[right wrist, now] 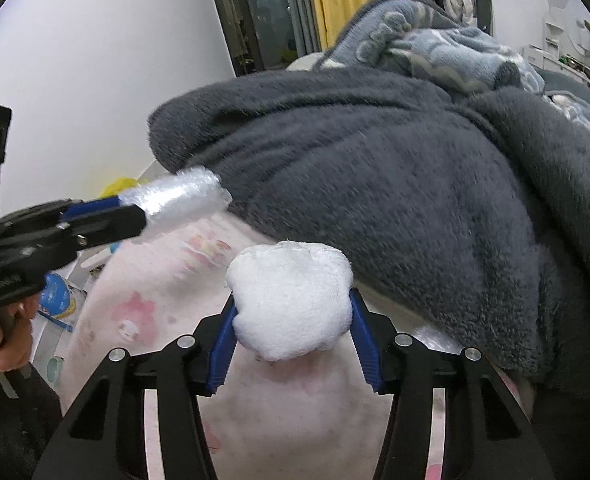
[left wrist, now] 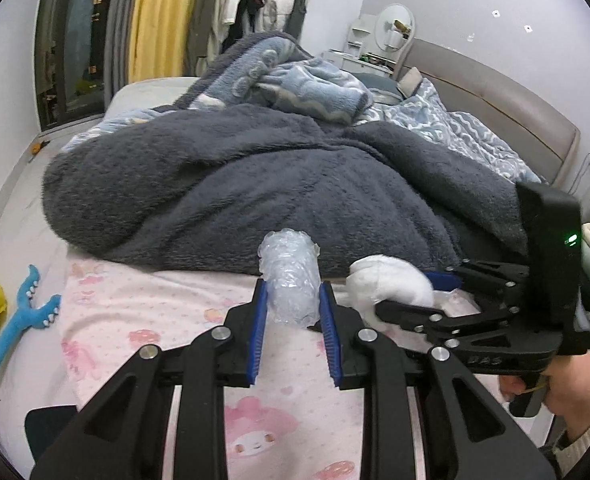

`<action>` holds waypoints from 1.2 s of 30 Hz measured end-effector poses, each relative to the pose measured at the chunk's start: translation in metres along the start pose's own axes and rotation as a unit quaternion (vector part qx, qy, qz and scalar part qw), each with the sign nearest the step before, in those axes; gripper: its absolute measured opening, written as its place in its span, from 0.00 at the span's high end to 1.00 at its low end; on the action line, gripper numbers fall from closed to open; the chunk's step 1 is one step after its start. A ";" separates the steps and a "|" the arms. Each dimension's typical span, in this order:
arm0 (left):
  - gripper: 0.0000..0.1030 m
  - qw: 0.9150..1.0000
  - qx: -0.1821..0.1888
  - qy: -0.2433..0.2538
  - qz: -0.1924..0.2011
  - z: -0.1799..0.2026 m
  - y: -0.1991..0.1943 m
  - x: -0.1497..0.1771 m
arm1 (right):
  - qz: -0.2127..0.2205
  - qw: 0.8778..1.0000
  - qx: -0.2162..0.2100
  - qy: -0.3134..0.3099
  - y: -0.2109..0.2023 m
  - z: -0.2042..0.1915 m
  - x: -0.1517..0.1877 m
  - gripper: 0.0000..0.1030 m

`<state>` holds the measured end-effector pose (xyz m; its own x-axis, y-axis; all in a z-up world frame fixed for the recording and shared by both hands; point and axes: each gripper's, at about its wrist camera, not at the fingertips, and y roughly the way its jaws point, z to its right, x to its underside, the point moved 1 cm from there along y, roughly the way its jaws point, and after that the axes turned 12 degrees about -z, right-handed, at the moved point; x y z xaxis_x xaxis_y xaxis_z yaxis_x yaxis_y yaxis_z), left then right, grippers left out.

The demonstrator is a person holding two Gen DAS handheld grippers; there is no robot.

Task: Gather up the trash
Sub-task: 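Lift the bubble wrap with the left gripper while the right lifts the cotton ball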

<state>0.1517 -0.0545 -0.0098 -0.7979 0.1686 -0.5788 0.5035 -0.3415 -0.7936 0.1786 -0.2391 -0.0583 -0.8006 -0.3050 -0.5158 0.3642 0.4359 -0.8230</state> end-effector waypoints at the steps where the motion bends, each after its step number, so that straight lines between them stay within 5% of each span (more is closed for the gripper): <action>1: 0.73 1.000 -0.004 -0.003 0.000 -0.003 -0.002 0.001 | 0.003 1.000 -0.002 -0.002 -0.002 -0.003 -0.002 0.48; 36: 0.73 0.990 -0.095 -0.102 0.013 -0.086 -0.062 0.072 | 0.047 0.997 -0.046 -0.026 -0.047 -0.095 -0.036 0.48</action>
<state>0.0915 0.0579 -0.0183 -0.8247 -0.0341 -0.5645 0.5621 -0.1592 -0.8116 0.1449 -0.1684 0.0219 -0.7383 -0.3017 -0.6032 0.3888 0.5404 -0.7462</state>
